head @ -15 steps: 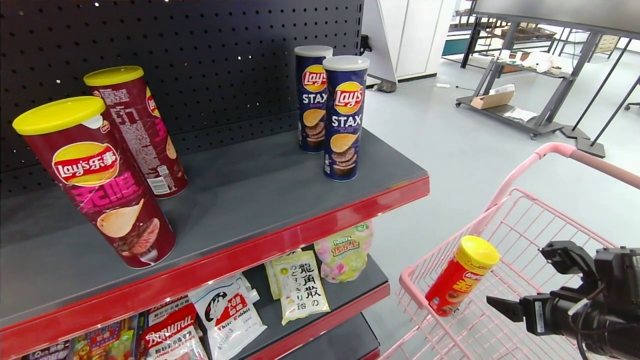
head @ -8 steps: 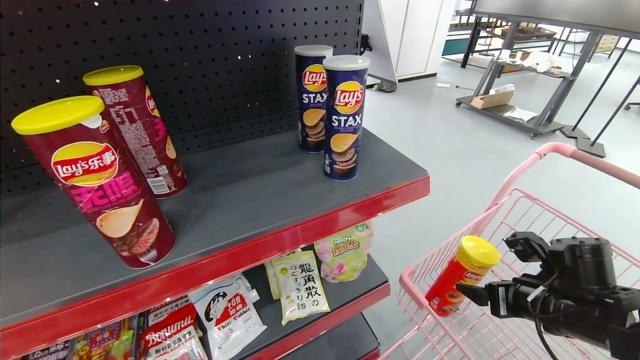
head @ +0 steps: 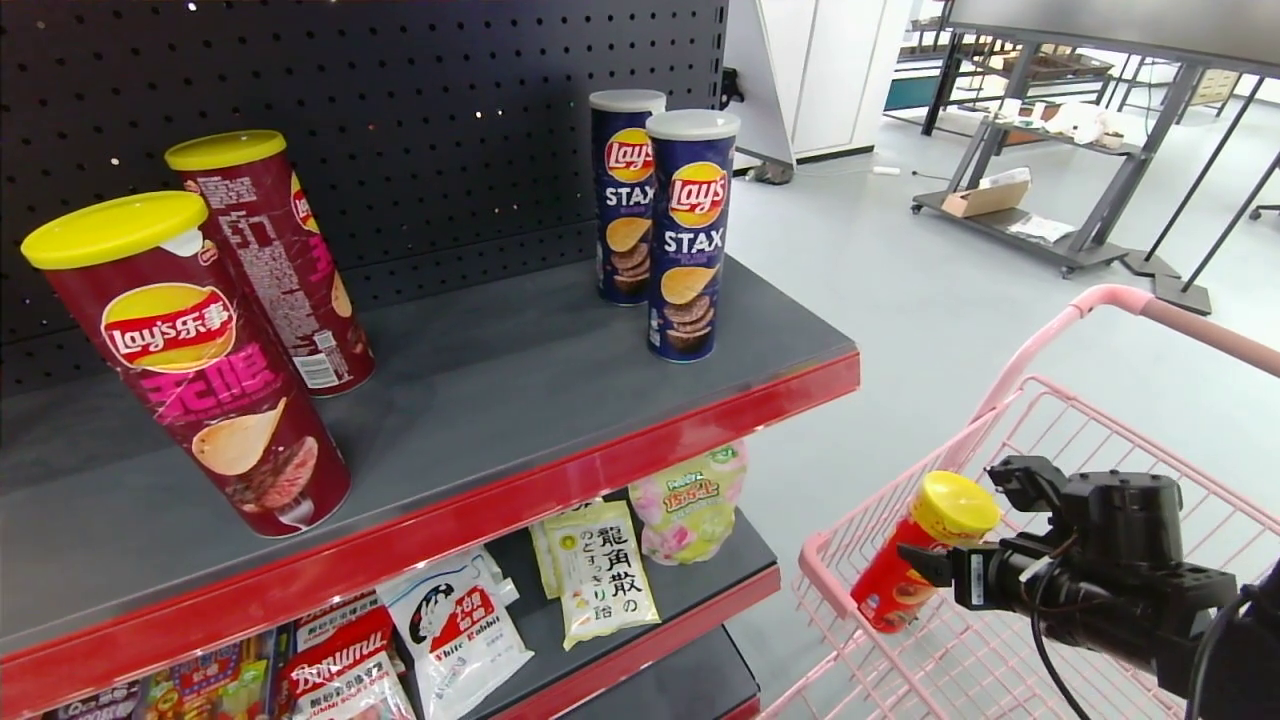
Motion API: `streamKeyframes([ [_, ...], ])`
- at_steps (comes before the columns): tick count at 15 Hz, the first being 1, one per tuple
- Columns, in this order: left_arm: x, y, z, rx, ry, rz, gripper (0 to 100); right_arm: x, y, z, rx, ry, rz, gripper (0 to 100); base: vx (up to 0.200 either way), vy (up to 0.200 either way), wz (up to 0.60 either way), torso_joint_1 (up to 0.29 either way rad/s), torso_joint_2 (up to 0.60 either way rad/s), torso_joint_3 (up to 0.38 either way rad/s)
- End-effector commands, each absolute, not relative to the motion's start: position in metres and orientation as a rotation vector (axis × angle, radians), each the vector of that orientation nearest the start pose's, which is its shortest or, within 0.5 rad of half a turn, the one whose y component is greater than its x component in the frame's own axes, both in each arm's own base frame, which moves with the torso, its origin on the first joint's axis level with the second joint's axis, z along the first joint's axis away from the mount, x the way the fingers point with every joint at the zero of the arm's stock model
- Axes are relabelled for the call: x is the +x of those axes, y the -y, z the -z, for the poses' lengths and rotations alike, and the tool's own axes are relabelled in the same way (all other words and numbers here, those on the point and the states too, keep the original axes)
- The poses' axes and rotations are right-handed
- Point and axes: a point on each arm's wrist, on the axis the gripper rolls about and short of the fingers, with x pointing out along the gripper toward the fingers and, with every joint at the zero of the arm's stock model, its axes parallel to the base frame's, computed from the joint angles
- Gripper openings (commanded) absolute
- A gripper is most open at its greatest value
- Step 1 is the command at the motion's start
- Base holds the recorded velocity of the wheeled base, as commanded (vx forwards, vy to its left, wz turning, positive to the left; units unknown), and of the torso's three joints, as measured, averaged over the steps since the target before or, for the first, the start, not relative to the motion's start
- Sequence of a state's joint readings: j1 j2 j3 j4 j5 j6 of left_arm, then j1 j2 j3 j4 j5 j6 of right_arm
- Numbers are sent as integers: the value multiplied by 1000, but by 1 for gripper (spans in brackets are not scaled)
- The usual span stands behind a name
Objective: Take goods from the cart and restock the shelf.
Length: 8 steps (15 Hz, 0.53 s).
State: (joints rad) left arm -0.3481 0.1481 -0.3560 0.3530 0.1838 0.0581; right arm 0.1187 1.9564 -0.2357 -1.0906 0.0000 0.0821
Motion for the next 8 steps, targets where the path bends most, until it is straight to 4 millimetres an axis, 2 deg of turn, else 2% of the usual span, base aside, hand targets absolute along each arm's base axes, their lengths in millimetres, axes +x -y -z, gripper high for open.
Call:
streamKeyframes([
  [1, -36, -18, -139, 97, -137, 168, 100, 250, -28, -26, 45, -652, -82, 100, 0, 0, 0, 0, 0, 0],
  [8, -36, -17, -140, 97, -137, 168, 100, 271, -29, -20, 51, -631, -78, 100, 0, 0, 0, 0, 0, 0],
])
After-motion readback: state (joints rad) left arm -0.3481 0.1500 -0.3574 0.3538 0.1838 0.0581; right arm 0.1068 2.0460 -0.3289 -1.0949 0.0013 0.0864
